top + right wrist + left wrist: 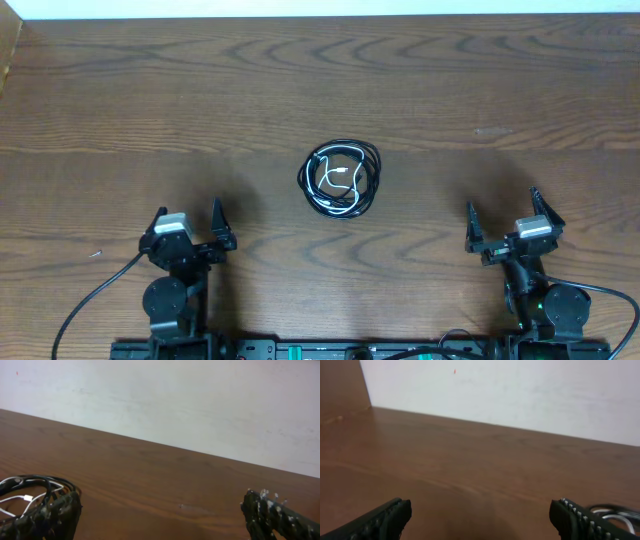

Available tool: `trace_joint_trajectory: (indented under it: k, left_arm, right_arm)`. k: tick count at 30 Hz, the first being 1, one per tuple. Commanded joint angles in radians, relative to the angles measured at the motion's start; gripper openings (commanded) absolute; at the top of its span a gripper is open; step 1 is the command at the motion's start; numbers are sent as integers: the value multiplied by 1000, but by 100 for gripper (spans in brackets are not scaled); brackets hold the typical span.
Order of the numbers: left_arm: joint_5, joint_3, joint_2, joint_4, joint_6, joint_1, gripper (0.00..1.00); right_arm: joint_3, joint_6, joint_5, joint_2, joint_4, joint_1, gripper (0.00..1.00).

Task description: Untangle cables

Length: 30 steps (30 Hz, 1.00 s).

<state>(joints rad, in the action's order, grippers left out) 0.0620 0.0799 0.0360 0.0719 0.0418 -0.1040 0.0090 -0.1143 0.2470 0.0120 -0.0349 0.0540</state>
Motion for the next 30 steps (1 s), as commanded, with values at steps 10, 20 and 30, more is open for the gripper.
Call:
trace_joint_trajectory:
  k: [10,20,30]
  left_arm:
    - [89,248,200,12,-49,-3,95]
    - [100,472,426,175,-95,-3,95]
    - [115,643,632,293,-109,-3,95]
  right_arm:
    - [60,-26,48,-5,0,5,99]
    - [106,-45,67,-4,1,5,99]
    - [173,-70,112,104,0,5,99]
